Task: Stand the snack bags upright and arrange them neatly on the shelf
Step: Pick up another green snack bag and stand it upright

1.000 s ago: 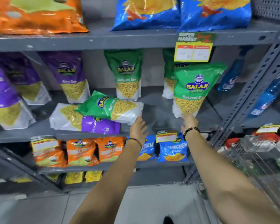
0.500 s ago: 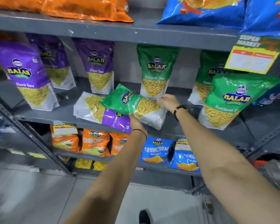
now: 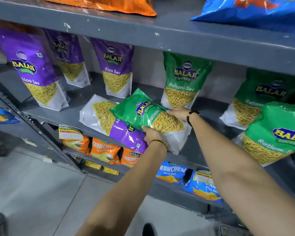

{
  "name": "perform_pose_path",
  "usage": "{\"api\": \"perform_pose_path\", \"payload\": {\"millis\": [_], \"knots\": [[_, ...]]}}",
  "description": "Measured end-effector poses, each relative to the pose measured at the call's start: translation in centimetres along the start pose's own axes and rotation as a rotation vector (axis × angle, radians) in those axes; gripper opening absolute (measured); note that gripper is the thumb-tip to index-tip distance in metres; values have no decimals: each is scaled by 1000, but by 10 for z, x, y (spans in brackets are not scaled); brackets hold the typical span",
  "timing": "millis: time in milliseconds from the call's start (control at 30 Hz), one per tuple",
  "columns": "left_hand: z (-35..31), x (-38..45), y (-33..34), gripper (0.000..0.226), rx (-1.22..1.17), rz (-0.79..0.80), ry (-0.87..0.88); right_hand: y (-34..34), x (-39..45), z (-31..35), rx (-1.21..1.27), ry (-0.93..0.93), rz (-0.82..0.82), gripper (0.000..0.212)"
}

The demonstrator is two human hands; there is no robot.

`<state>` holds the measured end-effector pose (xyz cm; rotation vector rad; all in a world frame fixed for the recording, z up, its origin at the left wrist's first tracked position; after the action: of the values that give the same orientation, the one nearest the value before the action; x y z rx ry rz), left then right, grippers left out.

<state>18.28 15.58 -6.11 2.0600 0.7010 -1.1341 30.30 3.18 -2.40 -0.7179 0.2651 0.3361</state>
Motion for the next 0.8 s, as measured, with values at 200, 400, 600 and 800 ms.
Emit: {"api": "perform_pose_path", "payload": {"millis": [200,400,600,800], "knots": [[0,0,7,72,31,92,13,-9,-4,-13,100,46,-86,67],[-16,-5,-8,63,247,199,103,-14,-56,-32,460,46,-300,67],[-50,-37,-35,58,559,357,284,19,-148,-24,819,-148,-515,13],[-62,-93,-64,47,846,527,330,40,-224,3,984,-245,-576,11]]}}
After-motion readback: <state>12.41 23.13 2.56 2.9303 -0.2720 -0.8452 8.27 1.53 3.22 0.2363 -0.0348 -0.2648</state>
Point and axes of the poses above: each hand's wrist, its own x-axis towards the middle knuckle, its own y-axis out of the palm, z = x × y, the point moved 8 cm from there along x, towards the middle knuckle, and after that the axes turned 11 degrees about -y, right-handed, at the moved point
